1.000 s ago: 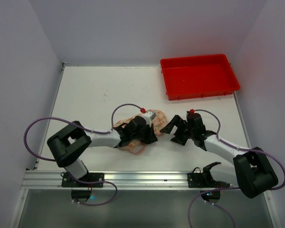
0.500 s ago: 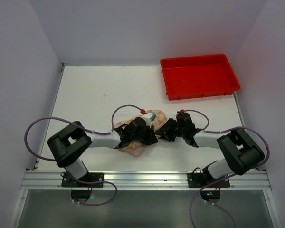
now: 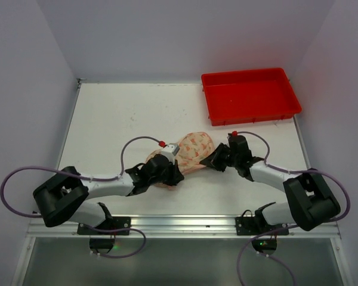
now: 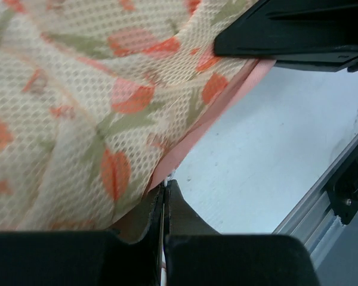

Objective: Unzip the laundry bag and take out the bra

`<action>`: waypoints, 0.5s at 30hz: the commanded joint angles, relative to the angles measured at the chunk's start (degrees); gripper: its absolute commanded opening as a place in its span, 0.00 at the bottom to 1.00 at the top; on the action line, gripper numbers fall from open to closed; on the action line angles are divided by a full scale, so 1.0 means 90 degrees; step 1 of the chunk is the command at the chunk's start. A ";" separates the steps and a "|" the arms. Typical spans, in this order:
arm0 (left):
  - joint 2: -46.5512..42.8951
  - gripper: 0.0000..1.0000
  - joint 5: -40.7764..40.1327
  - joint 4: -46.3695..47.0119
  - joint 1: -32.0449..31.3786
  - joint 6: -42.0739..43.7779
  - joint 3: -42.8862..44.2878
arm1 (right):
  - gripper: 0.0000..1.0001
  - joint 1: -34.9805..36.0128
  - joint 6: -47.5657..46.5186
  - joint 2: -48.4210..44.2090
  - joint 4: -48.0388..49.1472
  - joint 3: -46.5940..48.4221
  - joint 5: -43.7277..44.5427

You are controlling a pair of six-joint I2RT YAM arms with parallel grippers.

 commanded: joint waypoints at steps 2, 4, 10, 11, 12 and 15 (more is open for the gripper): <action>-0.0790 0.00 -0.0930 -0.1043 0.0143 -0.0076 -0.0410 | 0.00 -0.0243 -0.0781 -0.0034 -0.0604 0.0634 0.0275; -0.1121 0.00 -0.1222 -0.1423 0.0172 -0.0008 -0.0450 | 0.00 -0.0262 -0.1064 0.0228 -0.0876 0.1005 0.0197; -0.1785 0.00 -0.1712 -0.2284 0.0182 0.0294 -0.0626 | 0.00 -0.0399 -0.1582 0.0815 -0.1229 0.1718 0.0021; -0.1835 0.00 -0.1712 -0.2304 0.0182 0.0305 -0.0703 | 0.00 -0.0409 -0.1679 0.0855 -0.1249 0.1786 0.0069; -0.1874 0.00 -0.1703 -0.2275 0.0182 0.0334 -0.0743 | 0.02 -0.0409 -0.1729 0.0894 -0.1249 0.1922 0.0079; -0.1914 0.00 -0.1411 -0.1944 0.0182 0.0324 -0.0811 | 0.37 -0.0419 -0.1817 0.0885 -0.1532 0.2099 0.0002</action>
